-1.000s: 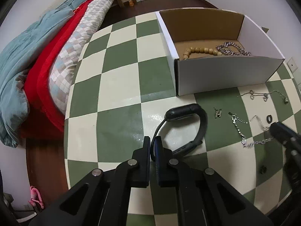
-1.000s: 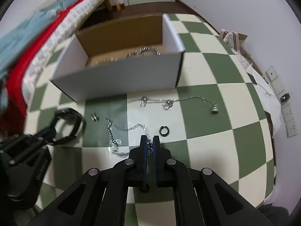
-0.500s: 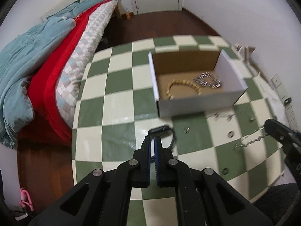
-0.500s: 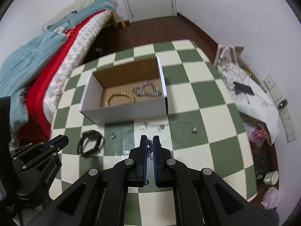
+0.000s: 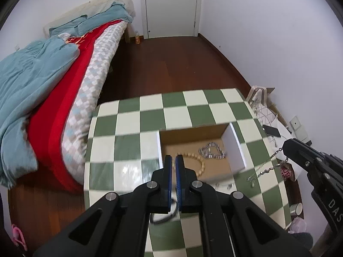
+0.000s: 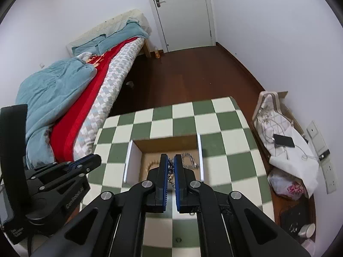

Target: Organize jewelry

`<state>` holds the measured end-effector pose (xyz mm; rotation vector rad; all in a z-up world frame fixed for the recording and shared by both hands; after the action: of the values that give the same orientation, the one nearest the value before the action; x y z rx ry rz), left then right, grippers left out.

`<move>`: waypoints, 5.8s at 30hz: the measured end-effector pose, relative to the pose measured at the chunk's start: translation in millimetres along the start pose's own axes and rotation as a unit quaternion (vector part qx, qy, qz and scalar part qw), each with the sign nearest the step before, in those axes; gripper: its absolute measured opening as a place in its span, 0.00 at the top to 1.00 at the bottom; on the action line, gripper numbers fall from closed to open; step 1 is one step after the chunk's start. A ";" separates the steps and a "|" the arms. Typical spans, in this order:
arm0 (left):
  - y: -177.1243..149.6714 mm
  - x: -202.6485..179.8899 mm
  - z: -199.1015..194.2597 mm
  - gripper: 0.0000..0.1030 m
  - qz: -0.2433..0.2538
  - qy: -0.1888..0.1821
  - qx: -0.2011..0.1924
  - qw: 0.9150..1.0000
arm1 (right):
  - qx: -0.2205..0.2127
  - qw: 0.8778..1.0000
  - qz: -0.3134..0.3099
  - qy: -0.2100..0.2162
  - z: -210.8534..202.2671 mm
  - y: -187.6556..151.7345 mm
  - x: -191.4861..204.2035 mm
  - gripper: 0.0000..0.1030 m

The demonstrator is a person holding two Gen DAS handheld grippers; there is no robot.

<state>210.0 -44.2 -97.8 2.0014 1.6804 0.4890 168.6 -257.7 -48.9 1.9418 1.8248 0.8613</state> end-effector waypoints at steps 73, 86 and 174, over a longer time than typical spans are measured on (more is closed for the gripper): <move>24.2 2.4 118.4 0.99 0.051 -0.029 0.101 0.993 | 0.104 0.991 0.053 0.066 99.2 12.4 -12.5 0.94; 34.4 3.6 137.8 0.31 0.040 -0.012 0.124 0.991 | 0.190 0.979 0.062 0.031 163.3 -1.7 -30.6 0.55; -159.5 -30.2 53.3 0.00 0.006 0.194 0.033 0.980 | 0.070 0.995 0.076 -0.011 61.2 -192.0 -94.1 1.00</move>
<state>104.6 -59.7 -231.4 2.0615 1.9311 0.8876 59.3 -317.7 -233.1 2.1916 1.7861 0.7735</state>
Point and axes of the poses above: each gripper's, at about its wrist camera, not at the fingertips, and z roughly the way its jaws point, x to its left, y to its top, the point moved 2 cm from there along z, roughly the way its jaws point, and after that the axes turned 1 degree about -x, right-handed, at the moved point
